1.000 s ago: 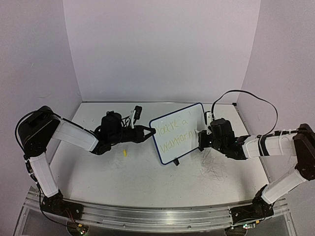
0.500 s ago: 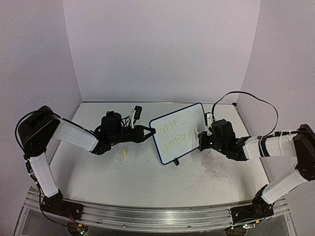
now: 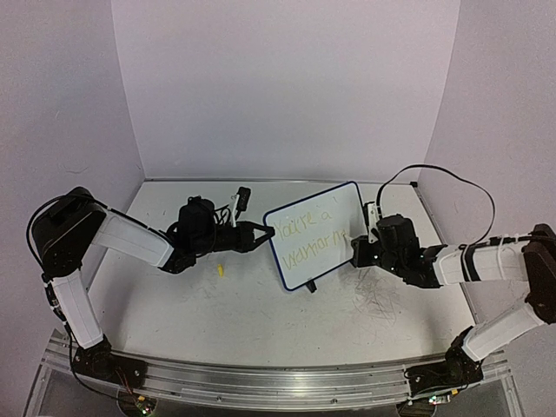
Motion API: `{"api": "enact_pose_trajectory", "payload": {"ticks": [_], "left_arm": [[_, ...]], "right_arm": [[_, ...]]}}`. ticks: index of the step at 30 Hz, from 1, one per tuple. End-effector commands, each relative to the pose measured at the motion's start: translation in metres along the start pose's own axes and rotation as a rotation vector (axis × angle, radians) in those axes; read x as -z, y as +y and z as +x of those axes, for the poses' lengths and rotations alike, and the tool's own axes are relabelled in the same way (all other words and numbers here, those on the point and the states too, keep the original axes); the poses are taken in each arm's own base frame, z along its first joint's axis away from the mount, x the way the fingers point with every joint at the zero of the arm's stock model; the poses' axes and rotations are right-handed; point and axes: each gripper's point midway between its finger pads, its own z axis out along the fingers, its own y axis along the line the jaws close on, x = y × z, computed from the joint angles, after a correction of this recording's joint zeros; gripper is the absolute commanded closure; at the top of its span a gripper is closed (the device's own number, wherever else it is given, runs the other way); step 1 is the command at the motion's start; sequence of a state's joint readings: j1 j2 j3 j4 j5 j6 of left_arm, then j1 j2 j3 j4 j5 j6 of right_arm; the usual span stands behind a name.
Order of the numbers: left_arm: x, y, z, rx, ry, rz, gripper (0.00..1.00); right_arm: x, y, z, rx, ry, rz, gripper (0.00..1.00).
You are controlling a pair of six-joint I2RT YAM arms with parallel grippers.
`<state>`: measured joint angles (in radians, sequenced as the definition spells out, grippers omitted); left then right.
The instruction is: Write a sentence on the whiteboard
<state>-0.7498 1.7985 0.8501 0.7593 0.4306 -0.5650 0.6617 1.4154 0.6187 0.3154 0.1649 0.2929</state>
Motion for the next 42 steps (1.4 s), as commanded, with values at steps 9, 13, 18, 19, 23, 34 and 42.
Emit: {"api": "enact_pose_trajectory", "payload": {"ticks": [9,13,18,19,23,34,42], "left_arm": [[0.006,-0.010,-0.002,-0.005,0.016,0.026,1.00],[0.005,-0.010,-0.002,-0.004,0.016,0.026,1.00],[0.005,-0.010,-0.001,-0.005,0.019,0.026,1.00],[0.005,-0.010,-0.001,-0.005,0.019,0.027,1.00],[0.004,-0.010,-0.001,-0.006,0.019,0.027,1.00],[0.004,-0.010,-0.001,-0.008,0.020,0.028,1.00],[0.005,-0.010,-0.001,-0.009,0.020,0.028,1.00]], "right_arm": [[0.006,-0.007,-0.036,-0.020,-0.084,0.001,1.00],[0.000,-0.004,-0.042,-0.012,-0.089,-0.004,1.00],[-0.002,-0.003,-0.044,-0.011,-0.092,0.001,1.00],[-0.003,-0.003,-0.043,-0.010,-0.089,0.000,1.00],[-0.007,-0.003,-0.039,-0.006,-0.076,0.002,1.00],[-0.008,-0.012,-0.018,-0.018,-0.037,0.030,1.00],[-0.006,-0.019,0.001,-0.026,0.000,0.044,1.00]]}}
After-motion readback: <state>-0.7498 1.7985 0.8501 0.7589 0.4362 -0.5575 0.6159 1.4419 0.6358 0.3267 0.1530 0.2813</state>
